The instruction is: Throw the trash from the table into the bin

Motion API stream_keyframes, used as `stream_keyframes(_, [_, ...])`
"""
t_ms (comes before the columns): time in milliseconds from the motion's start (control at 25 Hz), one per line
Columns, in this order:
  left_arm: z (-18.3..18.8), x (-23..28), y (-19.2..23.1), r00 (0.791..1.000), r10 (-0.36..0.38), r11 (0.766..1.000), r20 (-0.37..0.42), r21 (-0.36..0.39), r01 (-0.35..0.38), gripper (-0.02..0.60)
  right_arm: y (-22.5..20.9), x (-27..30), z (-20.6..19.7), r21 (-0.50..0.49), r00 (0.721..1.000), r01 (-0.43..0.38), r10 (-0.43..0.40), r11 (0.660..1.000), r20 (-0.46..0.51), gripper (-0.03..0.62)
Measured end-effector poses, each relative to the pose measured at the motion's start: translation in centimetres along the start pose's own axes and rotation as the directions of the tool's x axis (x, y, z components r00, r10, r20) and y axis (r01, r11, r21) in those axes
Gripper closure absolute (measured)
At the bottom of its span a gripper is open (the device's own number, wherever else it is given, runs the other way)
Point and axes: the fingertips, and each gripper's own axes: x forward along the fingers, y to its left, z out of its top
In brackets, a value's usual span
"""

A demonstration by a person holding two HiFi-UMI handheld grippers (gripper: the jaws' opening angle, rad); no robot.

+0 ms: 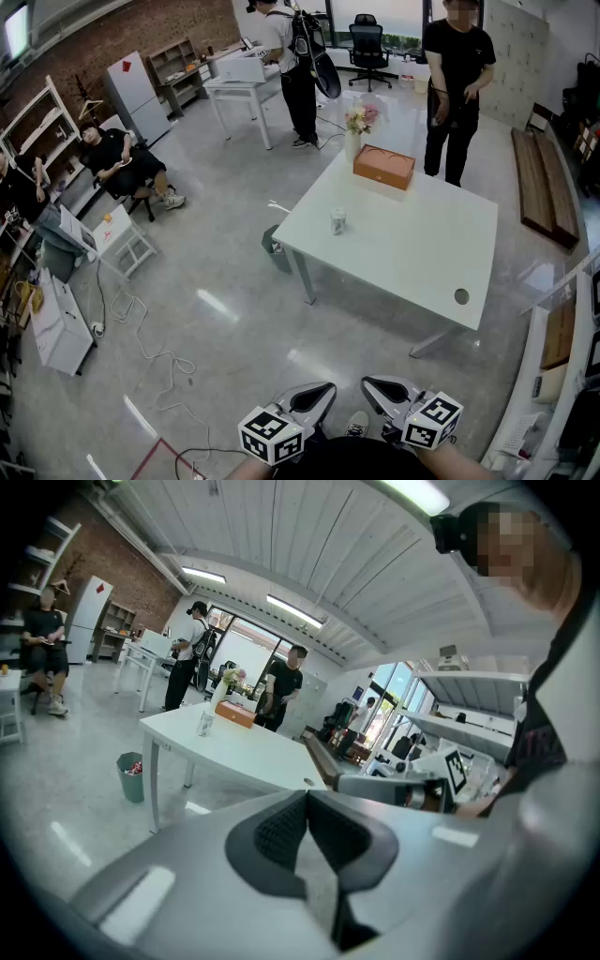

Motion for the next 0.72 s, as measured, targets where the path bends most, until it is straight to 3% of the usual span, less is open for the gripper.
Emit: stream_keyframes(720, [0.2, 1.5, 0.5, 1.000, -0.011, 1.000, -0.016, -0.013, 0.010, 0.575, -1.1, 0.0, 0.7, 0.017, 1.000, -0.015, 0.015, 1.000, 0.023, 0.600])
